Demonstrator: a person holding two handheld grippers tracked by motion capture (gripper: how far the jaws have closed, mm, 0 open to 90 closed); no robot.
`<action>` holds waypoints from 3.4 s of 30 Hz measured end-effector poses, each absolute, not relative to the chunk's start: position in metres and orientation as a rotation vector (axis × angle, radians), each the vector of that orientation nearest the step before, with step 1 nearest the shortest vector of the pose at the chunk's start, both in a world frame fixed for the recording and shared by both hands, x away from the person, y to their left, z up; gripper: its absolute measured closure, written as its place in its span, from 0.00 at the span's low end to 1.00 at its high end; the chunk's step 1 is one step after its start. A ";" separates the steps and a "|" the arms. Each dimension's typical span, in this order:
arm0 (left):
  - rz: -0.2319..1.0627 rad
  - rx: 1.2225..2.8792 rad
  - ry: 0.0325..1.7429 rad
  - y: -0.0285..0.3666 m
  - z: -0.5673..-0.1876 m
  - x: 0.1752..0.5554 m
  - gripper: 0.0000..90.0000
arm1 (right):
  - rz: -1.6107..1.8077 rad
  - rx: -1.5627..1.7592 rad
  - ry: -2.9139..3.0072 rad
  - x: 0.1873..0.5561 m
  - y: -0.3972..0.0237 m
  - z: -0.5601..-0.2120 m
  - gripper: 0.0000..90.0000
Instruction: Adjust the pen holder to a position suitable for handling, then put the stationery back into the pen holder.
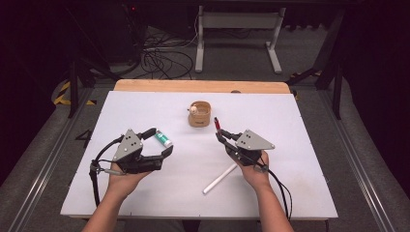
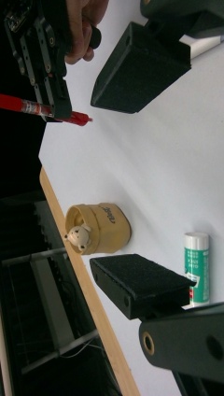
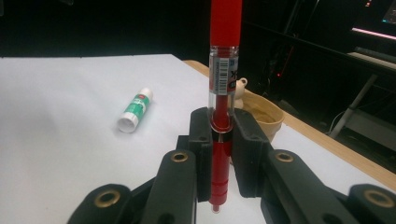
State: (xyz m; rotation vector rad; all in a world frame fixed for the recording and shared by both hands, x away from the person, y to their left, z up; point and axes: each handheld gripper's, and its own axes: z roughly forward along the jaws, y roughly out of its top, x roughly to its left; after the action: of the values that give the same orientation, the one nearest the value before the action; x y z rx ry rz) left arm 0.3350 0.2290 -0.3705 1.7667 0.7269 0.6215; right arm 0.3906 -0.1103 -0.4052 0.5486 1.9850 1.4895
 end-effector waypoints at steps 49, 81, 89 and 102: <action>0.612 1.742 0.738 0.245 -0.371 0.340 0.23 | 1.630 0.662 1.845 0.471 -0.055 -0.383 0.88; 0.602 1.729 0.738 0.250 -0.370 0.340 0.23 | 1.582 0.761 1.809 0.510 -0.041 -0.405 0.88; 0.598 1.729 0.736 0.250 -0.370 0.340 0.23 | 1.546 0.775 1.854 0.512 -0.038 -0.413 0.88; 0.597 1.728 0.733 0.250 -0.371 0.340 0.23 | 1.504 0.819 1.915 0.513 -0.036 -0.423 0.88</action>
State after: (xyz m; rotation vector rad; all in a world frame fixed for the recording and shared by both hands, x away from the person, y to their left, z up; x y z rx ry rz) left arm 0.3400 0.2501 -0.3705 1.7279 0.7332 0.5974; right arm 0.5134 -0.0358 -0.4232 0.8191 1.9149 1.5035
